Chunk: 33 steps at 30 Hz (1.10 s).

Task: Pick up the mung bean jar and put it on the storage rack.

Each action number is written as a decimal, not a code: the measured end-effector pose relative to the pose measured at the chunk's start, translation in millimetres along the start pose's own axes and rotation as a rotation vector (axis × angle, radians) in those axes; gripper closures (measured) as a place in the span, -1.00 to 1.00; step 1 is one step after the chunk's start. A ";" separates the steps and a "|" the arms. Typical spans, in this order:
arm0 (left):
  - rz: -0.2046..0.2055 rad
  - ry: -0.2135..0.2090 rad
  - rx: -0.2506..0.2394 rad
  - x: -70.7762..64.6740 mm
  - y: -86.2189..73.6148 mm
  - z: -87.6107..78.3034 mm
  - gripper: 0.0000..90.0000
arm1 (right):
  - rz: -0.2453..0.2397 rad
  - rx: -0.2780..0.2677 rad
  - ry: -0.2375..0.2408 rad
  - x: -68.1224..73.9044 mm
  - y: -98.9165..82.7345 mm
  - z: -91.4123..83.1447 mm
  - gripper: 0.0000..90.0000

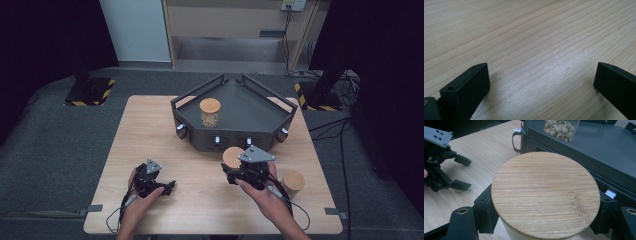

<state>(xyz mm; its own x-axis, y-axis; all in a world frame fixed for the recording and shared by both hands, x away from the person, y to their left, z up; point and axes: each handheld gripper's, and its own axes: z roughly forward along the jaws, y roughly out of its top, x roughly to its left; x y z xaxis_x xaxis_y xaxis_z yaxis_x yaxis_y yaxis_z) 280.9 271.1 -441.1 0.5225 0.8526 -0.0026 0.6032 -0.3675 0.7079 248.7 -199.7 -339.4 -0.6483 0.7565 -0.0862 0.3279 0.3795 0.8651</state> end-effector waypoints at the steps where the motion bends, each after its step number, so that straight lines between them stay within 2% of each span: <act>1: 0.000 0.000 0.000 0.0 0.0 0.0 -1.00 | 0.003 0.001 0.001 -1.5 1.4 0.1 -0.43; 4: 0.000 0.000 0.000 0.0 0.0 0.0 -1.00 | 0.017 -0.003 0.005 -6.5 4.7 -0.2 -0.43; 13: 0.000 0.000 0.000 0.0 -0.1 0.0 -1.00 | 0.012 -0.017 -0.009 -12.1 18.1 -1.0 -0.43; 25: 0.000 0.000 0.000 -0.1 0.0 0.0 -1.00 | 0.022 -0.030 -0.025 -12.4 30.3 0.7 -0.43; 33: 0.000 0.000 0.000 0.1 0.0 0.0 -1.00 | 0.025 -0.038 -0.049 -14.5 45.3 1.7 -0.43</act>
<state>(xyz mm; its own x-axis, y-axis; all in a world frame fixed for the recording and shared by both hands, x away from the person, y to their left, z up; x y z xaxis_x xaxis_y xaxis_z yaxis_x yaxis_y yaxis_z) 280.9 271.2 -441.2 0.5228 0.8524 -0.0030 0.6031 -0.3674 0.7081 274.1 -192.6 -299.8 -0.6059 0.7907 -0.0878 0.3163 0.3406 0.8854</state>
